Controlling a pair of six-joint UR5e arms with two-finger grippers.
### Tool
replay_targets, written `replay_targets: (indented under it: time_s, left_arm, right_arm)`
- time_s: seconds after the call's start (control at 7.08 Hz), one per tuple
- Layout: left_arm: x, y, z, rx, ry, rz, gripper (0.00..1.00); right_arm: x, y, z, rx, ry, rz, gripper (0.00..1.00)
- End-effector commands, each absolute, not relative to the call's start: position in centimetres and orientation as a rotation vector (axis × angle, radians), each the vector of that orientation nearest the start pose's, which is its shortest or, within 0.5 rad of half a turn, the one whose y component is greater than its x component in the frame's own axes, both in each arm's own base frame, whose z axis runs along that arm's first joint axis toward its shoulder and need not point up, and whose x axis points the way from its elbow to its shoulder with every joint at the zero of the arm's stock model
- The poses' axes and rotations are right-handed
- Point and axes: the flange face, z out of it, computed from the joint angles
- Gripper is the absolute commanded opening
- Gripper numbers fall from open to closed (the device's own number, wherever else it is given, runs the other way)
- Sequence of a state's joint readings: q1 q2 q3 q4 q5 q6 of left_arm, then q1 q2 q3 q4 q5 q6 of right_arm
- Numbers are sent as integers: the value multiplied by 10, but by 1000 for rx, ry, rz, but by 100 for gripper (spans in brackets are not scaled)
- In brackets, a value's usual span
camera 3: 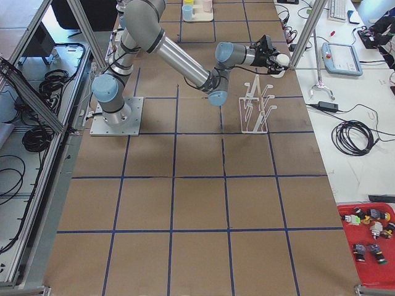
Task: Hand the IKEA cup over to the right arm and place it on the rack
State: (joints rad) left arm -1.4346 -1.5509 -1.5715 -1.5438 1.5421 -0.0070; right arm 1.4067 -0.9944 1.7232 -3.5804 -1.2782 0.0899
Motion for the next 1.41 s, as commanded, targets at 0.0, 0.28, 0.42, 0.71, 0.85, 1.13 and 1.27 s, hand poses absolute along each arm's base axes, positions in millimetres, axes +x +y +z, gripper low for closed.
replay_targets:
  time_s: [0.0, 0.28, 0.42, 0.71, 0.85, 1.13, 1.27]
  left_arm:
    - [-51, -496, 494, -73, 3114, -40, 99]
    - [22, -470, 473, -22, 3127, 10, 99]
    - [60, -444, 451, 38, 3147, 54, 99]
    - [86, -414, 423, 53, 3156, 79, 99]
    - [104, -404, 406, 114, 3166, 88, 99]
    - [101, -384, 387, 86, 3184, 122, 99]
    - [99, -382, 380, 84, 3185, 126, 99]
  right_arm:
    - [47, -661, 303, 48, 2408, -1726, 9]
    - [43, -659, 290, 61, 2430, -1696, 9]
    - [43, -656, 279, 70, 2447, -1667, 9]
    - [45, -647, 268, 82, 2469, -1625, 9]
    - [45, -646, 265, 82, 2474, -1618, 26]
    - [45, -647, 269, 94, 2470, -1617, 100]
    - [45, -647, 270, 92, 2468, -1618, 100]
